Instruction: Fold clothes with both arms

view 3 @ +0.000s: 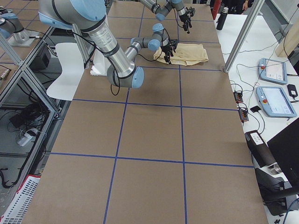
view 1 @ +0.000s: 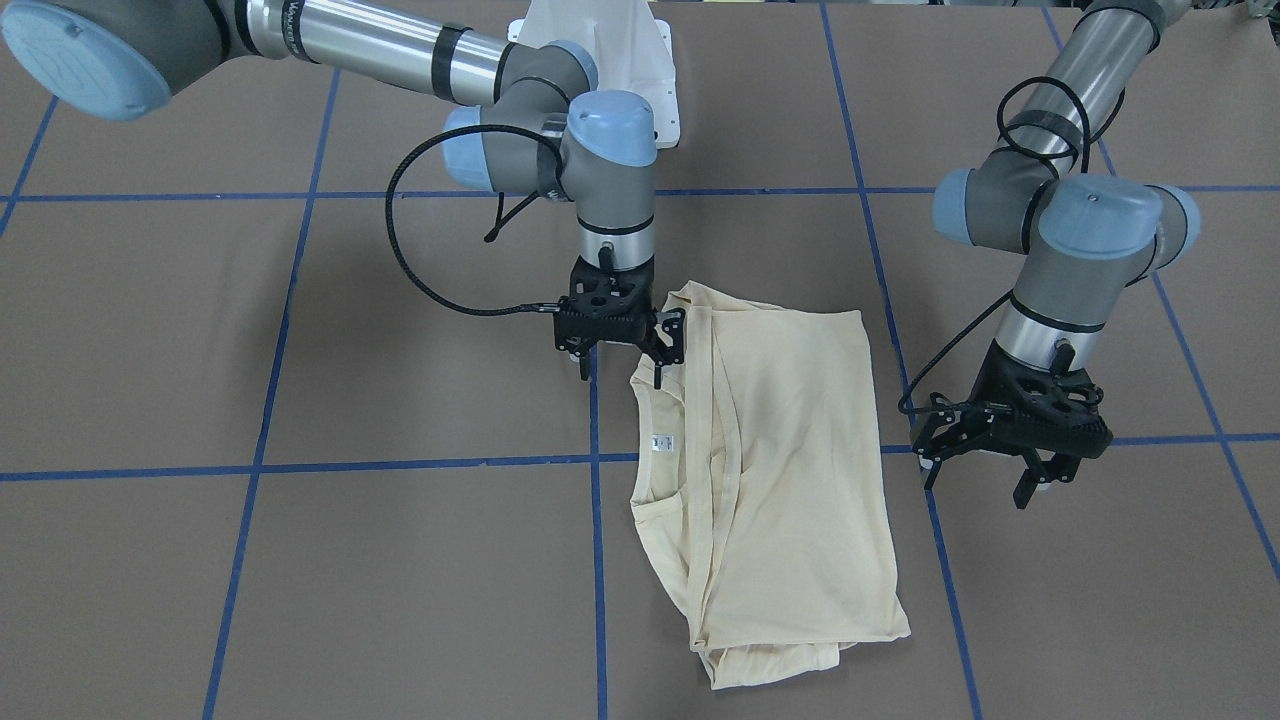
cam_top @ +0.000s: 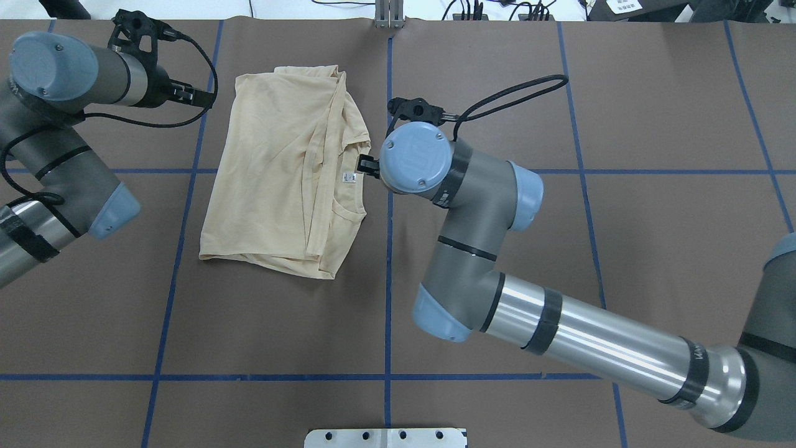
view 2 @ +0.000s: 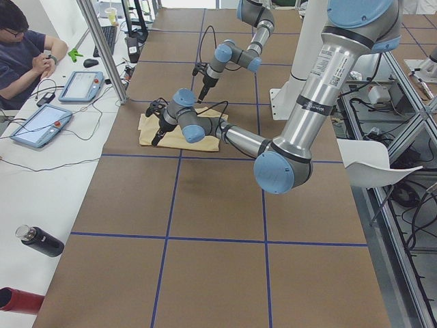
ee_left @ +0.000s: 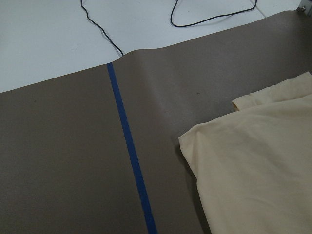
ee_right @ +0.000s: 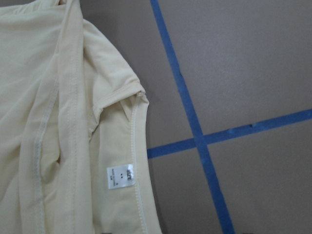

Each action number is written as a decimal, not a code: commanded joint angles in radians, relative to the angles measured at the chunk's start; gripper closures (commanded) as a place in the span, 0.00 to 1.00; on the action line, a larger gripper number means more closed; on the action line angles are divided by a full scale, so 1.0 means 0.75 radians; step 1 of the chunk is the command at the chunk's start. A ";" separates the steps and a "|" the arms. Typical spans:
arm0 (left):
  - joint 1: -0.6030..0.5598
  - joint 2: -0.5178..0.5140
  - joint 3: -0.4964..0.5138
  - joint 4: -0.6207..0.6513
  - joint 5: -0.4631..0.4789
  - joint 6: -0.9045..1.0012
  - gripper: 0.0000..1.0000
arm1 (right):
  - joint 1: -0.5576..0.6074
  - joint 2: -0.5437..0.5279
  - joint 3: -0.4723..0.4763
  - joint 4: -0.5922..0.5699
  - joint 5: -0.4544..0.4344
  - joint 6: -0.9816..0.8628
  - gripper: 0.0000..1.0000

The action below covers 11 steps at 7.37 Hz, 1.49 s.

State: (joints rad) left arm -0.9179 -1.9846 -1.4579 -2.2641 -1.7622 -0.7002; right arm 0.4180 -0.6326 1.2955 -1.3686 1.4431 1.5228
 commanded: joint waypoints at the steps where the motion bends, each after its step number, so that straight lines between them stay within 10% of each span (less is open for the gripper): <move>1: 0.003 0.006 -0.001 0.000 0.000 -0.001 0.00 | -0.040 0.025 -0.050 -0.002 -0.030 -0.006 0.68; 11: 0.003 0.008 0.007 0.000 0.002 -0.001 0.00 | -0.050 0.074 -0.142 -0.002 -0.040 -0.061 0.70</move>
State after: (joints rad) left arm -0.9158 -1.9789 -1.4537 -2.2641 -1.7610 -0.7010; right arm 0.3814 -0.5918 1.2094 -1.3698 1.4130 1.4772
